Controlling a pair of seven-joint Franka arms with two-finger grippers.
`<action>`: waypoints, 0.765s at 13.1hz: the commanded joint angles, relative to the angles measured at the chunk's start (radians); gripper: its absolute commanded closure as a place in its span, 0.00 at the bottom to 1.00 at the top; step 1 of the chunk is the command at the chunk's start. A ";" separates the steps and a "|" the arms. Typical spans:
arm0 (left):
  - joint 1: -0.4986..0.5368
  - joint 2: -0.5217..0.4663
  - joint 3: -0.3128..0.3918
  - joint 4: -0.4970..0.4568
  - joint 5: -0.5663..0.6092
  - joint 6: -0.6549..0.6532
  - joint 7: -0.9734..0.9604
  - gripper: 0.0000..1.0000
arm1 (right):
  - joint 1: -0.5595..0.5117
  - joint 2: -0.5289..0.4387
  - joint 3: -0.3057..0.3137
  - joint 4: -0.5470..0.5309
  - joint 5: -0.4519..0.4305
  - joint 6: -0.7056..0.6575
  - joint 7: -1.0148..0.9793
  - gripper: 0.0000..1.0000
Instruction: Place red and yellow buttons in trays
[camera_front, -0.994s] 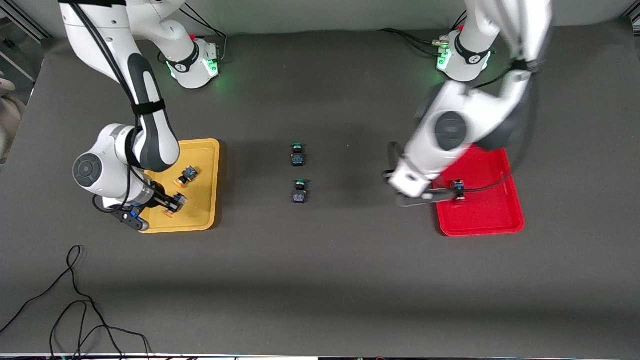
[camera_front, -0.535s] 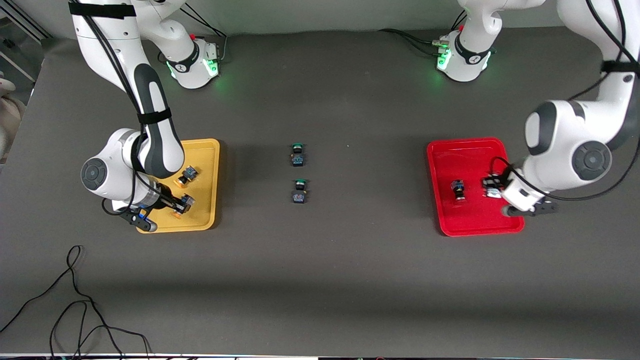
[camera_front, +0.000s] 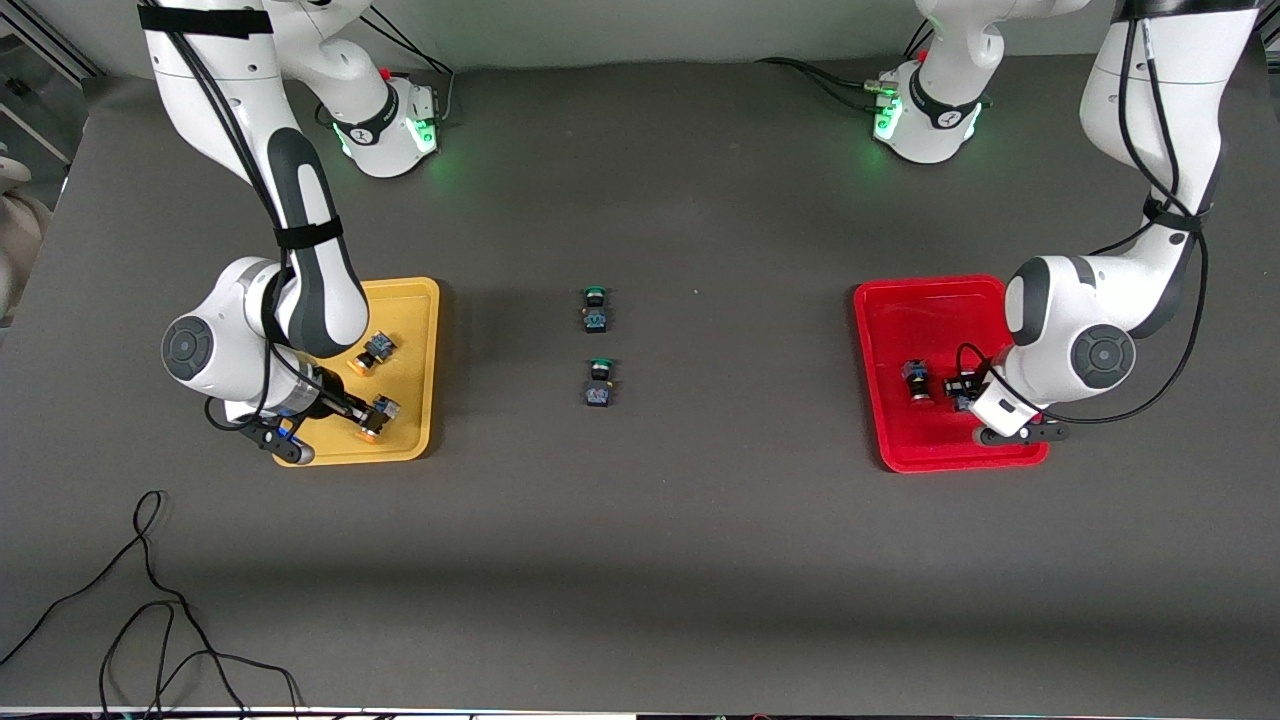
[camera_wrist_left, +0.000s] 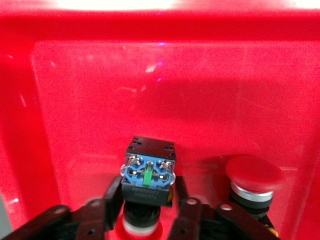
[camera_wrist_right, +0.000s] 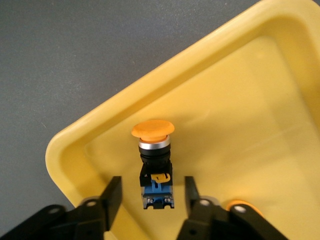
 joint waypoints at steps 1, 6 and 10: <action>-0.007 -0.082 0.022 0.045 0.017 -0.139 0.005 0.00 | 0.010 -0.005 -0.007 0.000 0.029 0.012 -0.023 0.00; 0.031 -0.339 0.022 0.180 0.011 -0.520 0.148 0.00 | 0.012 -0.051 -0.008 0.003 0.029 0.003 -0.025 0.00; 0.044 -0.416 0.020 0.363 0.003 -0.805 0.224 0.00 | 0.012 -0.139 -0.015 0.049 0.015 0.001 -0.035 0.00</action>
